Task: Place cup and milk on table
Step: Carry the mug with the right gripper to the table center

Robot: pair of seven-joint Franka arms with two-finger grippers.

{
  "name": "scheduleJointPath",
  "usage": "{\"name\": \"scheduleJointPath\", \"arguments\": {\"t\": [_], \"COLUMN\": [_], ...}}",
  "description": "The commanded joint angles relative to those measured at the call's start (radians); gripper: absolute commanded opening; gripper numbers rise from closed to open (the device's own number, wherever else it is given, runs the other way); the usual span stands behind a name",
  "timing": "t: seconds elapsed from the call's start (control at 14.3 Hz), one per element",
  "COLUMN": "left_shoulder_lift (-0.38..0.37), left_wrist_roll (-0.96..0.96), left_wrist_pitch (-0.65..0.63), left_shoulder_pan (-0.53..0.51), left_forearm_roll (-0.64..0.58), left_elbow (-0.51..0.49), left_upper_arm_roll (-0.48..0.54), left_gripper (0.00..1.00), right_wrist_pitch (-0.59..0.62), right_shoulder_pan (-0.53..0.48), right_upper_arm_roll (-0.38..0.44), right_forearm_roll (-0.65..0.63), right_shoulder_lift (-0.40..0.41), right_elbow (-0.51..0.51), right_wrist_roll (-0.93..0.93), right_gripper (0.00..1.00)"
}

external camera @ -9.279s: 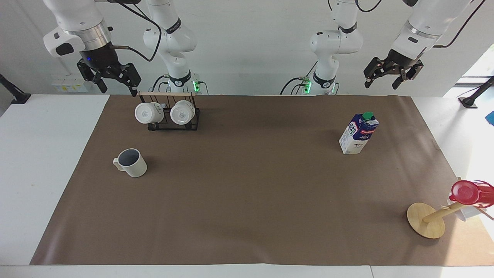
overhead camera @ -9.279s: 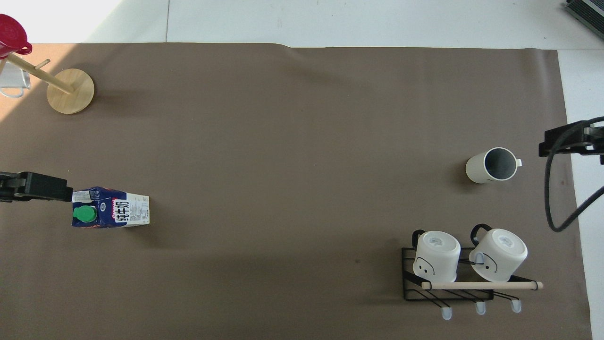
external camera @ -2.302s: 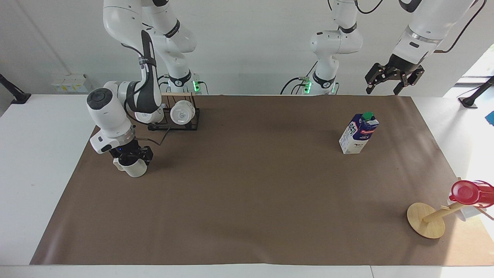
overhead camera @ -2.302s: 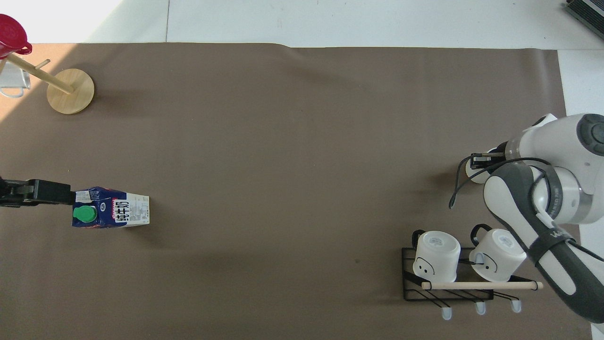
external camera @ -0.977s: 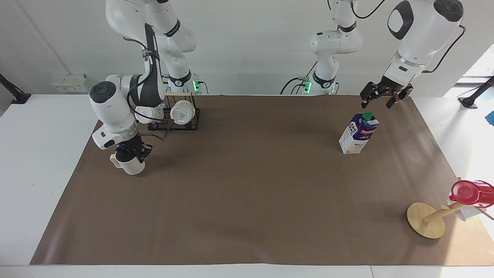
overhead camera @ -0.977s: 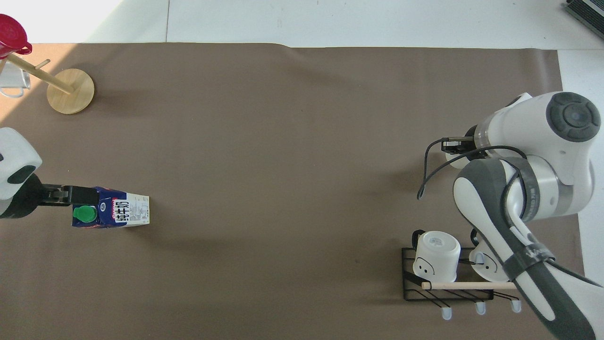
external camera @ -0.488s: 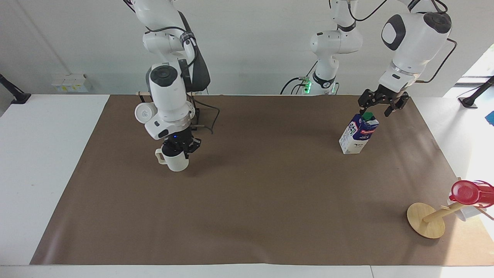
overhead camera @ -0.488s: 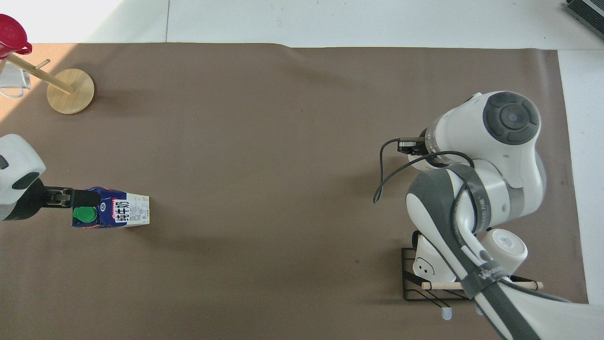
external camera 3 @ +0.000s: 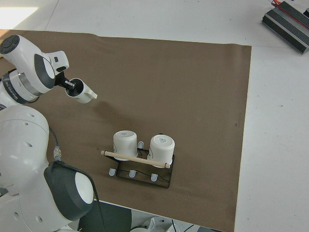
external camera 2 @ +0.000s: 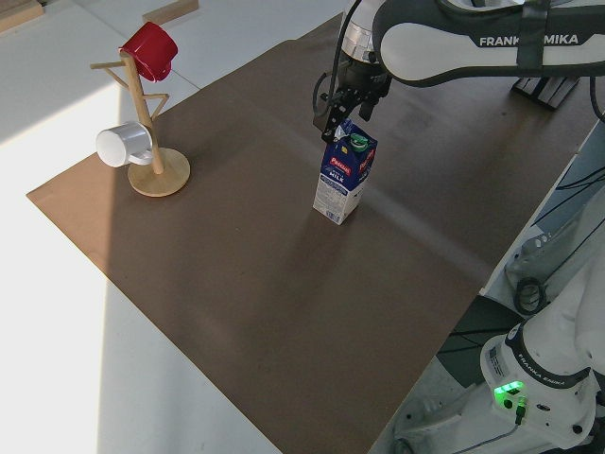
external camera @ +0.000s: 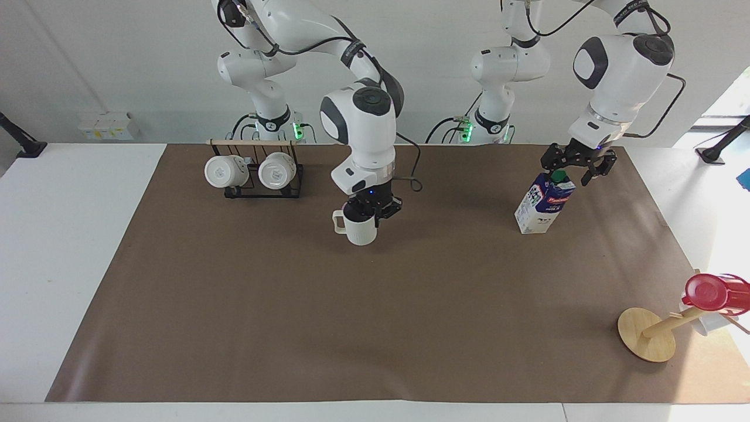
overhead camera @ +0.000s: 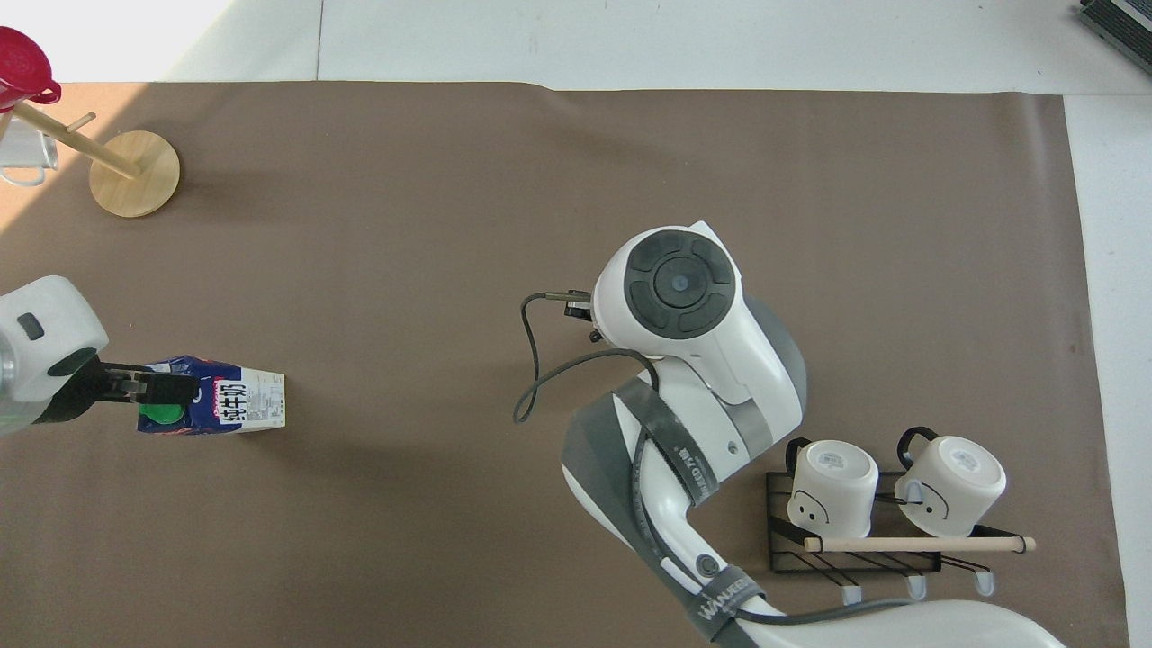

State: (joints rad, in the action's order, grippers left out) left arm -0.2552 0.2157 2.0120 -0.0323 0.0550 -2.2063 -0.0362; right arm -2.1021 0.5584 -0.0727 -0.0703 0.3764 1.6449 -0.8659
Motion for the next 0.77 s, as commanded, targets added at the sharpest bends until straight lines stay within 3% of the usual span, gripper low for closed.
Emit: {"name": "scheduleJointPath", "arguments": {"t": [0.0, 0.7], "left_shoulder_lift": [-0.03, -0.026], "left_wrist_roll": [0.01, 0.01], "left_wrist_pitch": [0.042, 0.119], "left_shoulder_pan": [0.006, 0.006], "left_forearm_roll": [-0.012, -0.012], "left_elbow": [-0.046, -0.119], "left_upper_arm_roll": [0.004, 0.004], "left_gripper": [1.0, 1.0], "right_wrist_pitch": [0.002, -0.035], "right_shoulder_pan": [0.041, 0.057], "right_upper_arm_roll": [-0.001, 0.001], "right_forearm_roll": [-0.011, -0.019], "right_shoulder_lift": [0.062, -0.008], "right_elbow": [-0.063, 0.128], "right_wrist_roll": [-0.059, -0.071], "right_gripper": [0.0, 0.0]}}
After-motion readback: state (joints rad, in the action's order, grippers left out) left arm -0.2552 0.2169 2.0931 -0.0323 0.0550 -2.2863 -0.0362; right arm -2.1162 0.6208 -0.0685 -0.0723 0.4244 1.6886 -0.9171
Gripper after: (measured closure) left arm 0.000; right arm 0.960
